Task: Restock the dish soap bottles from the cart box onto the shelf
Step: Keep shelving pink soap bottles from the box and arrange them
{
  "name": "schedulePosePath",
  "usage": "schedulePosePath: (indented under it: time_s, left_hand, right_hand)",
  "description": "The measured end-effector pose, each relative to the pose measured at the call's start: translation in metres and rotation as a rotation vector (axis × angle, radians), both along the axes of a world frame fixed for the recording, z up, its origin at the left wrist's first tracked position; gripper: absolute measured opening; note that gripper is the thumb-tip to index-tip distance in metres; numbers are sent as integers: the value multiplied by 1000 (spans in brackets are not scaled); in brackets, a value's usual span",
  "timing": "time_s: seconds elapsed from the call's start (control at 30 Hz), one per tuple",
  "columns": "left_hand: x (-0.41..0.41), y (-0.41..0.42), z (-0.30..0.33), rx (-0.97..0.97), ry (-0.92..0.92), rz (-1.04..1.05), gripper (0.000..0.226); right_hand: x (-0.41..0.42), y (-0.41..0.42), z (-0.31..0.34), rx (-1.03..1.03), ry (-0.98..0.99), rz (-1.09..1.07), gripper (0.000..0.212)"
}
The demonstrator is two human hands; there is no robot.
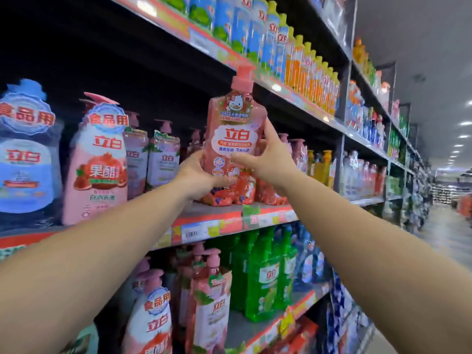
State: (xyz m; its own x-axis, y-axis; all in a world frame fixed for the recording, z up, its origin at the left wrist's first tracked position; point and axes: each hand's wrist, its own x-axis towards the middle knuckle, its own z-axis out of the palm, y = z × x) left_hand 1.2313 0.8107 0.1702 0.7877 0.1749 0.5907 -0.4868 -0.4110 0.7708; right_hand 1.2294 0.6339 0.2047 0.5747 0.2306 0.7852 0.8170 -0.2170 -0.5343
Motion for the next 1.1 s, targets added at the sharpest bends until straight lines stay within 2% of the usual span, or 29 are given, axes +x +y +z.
schedulePosePath:
  time_s: [0.1, 0.2, 0.3, 0.37, 0.47, 0.53, 0.6, 0.7, 0.9, 1.0, 1.1]
  left_hand:
    - [30, -4, -4, 28, 32, 92, 82]
    - [61, -13, -9, 15, 66, 162, 66]
    - [87, -29, -12, 61, 157, 234, 45]
    - [103, -42, -15, 108, 237, 296, 39]
    - [124, -64, -21, 107, 308, 361, 51]
    - [135, -76, -22, 80, 281, 382, 48]
    - [146, -84, -23, 43, 277, 373, 55]
    - [152, -91, -20, 42, 307, 375, 67]
    - [159, -110, -18, 169, 317, 494, 73]
    - [163, -115, -17, 211, 321, 524, 71]
    - [162, -117, -14, 250, 335, 522, 88]
  right_hand:
    - [43, 0, -8, 3, -29, 46, 95]
    - [95, -4, -13, -13, 21, 115, 93]
    - [142, -16, -15, -64, 94, 162, 81]
    - [166, -29, -16, -99, 164, 216, 65]
    - [198, -50, -24, -149, 254, 273, 46]
    - [216, -61, -32, -132, 263, 272, 54]
    - [232, -70, -42, -144, 280, 281, 68]
    - [247, -79, -56, -192, 346, 331, 74]
    - [269, -82, -65, -179, 474, 499, 59]
    - [272, -86, -65, -197, 472, 561, 49]
    - [275, -88, -67, -205, 455, 589, 51]
